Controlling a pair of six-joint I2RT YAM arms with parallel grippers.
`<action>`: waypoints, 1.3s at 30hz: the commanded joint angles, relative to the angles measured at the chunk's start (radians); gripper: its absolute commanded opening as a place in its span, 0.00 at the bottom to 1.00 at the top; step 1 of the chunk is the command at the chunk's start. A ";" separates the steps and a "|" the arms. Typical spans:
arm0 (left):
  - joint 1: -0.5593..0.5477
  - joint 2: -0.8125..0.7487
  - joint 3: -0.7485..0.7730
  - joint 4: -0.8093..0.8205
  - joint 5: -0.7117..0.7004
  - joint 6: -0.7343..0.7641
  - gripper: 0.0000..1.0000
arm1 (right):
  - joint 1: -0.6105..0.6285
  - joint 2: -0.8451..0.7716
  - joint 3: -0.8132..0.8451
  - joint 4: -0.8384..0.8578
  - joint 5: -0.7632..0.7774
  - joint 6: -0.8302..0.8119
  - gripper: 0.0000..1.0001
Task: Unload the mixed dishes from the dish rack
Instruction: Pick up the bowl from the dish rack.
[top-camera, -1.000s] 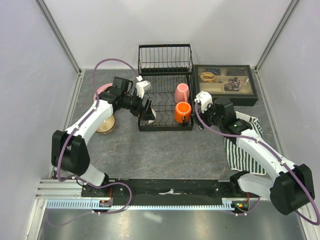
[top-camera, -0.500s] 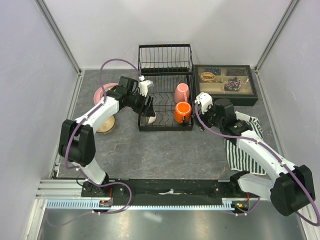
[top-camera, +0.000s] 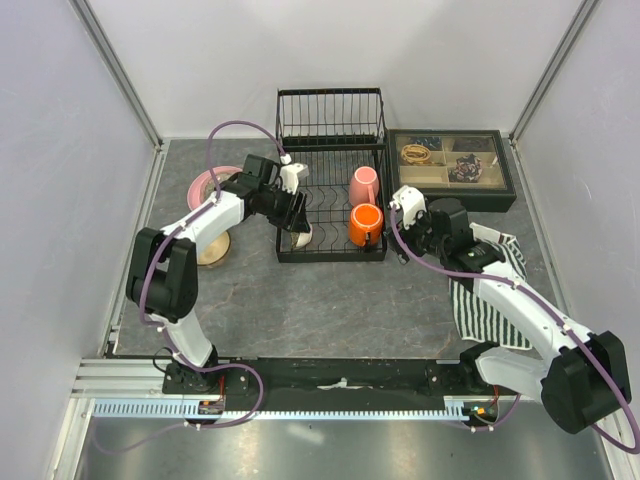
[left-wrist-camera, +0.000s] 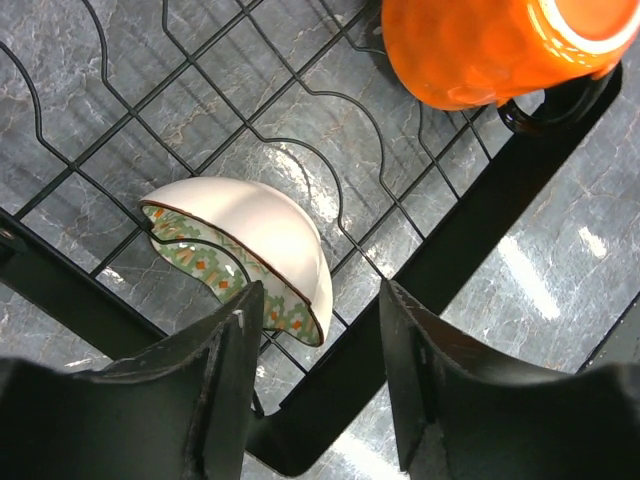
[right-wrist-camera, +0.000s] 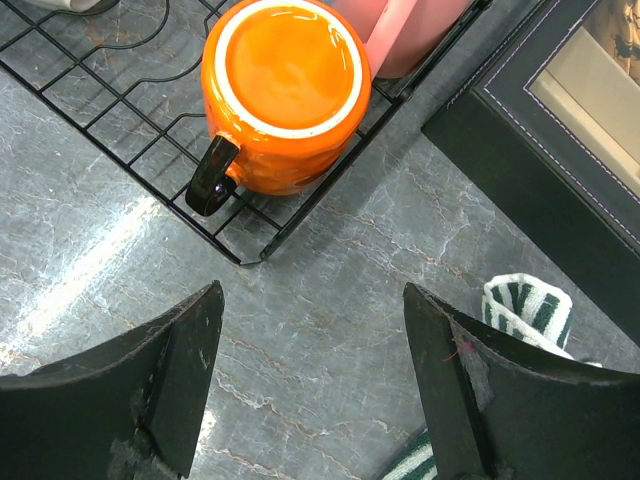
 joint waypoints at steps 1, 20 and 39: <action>-0.002 0.021 0.033 0.049 -0.003 -0.048 0.54 | -0.002 -0.027 -0.008 0.031 -0.005 -0.008 0.80; -0.002 0.050 -0.004 0.108 -0.019 -0.077 0.36 | -0.013 -0.038 -0.018 0.030 -0.011 -0.008 0.81; 0.005 0.011 -0.042 0.149 0.050 -0.126 0.02 | -0.011 -0.036 -0.015 0.027 -0.017 -0.007 0.81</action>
